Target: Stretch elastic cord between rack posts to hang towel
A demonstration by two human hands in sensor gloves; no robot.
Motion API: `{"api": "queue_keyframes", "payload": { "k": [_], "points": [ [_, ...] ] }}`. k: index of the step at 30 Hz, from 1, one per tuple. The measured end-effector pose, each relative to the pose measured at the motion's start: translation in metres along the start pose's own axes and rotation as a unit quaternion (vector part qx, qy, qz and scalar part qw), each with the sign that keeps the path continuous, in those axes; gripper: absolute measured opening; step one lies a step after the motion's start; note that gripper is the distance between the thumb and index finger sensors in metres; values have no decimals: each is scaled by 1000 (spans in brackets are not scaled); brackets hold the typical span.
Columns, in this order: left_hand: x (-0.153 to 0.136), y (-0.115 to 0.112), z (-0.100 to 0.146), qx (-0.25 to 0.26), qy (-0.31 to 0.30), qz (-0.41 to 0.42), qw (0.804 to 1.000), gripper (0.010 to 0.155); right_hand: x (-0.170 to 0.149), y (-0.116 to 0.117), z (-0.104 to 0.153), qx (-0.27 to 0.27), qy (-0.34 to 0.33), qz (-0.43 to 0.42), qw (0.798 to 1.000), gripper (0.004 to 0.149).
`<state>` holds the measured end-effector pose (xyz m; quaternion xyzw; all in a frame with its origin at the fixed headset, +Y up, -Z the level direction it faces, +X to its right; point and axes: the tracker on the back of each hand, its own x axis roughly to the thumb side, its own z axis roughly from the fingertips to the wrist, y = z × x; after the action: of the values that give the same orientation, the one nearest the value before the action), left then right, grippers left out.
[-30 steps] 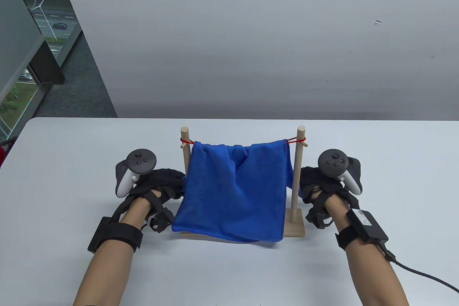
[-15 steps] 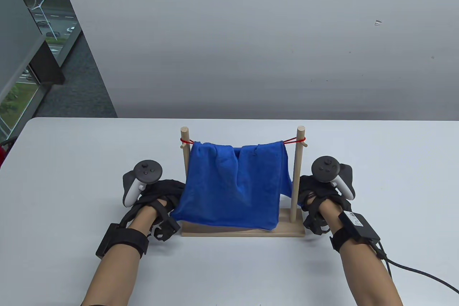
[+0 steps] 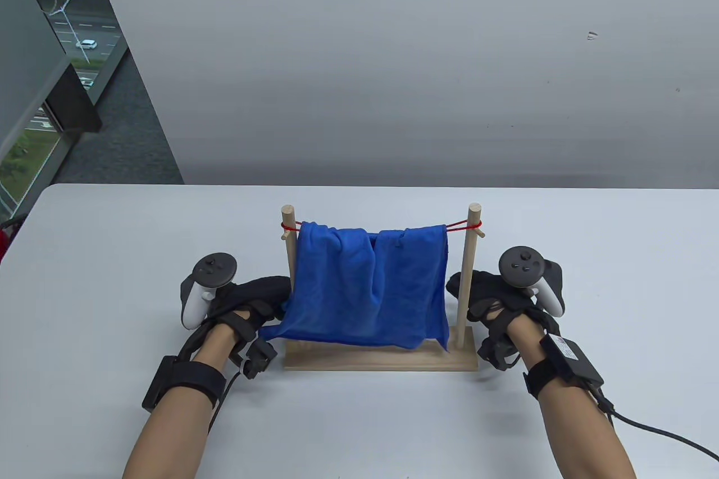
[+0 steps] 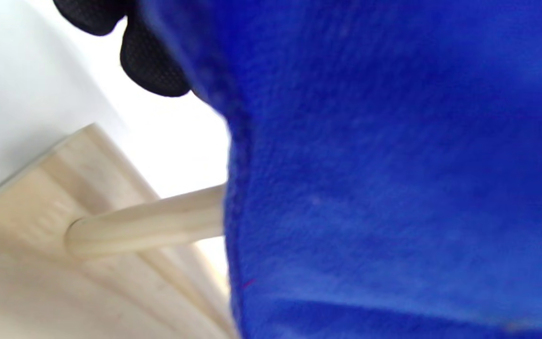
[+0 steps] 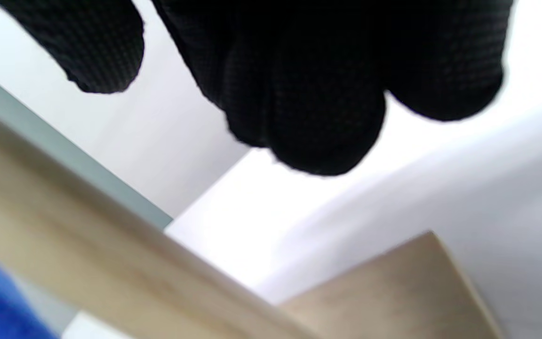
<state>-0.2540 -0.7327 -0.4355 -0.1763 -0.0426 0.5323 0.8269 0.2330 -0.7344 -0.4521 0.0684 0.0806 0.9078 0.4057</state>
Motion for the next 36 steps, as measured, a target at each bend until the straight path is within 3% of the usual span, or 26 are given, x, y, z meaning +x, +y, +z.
{"api": "queue_keyframes", "payload": {
  "k": [3,7,12,17,26,33,36],
  "points": [
    [6,9,12,33,-19,-6,999,79,2,-9,7,-27,-10,-8,1000,71],
    [23,23,37,97,-54,-76,991,81,11,-25,24,-73,-30,22,997,78],
    [42,32,71,154,-87,-180,968,82,27,-35,53,-111,-55,78,989,85],
    [48,24,105,191,-102,-266,939,84,38,-36,88,-148,-60,161,974,90],
    [39,-6,138,236,-94,-386,887,94,40,-18,134,-168,-35,273,947,100],
    [34,-12,146,233,-79,-411,878,100,39,-1,144,-141,-9,359,923,97],
    [27,-12,149,226,-60,-407,883,102,39,3,145,-125,7,390,912,96]
  ]
}}
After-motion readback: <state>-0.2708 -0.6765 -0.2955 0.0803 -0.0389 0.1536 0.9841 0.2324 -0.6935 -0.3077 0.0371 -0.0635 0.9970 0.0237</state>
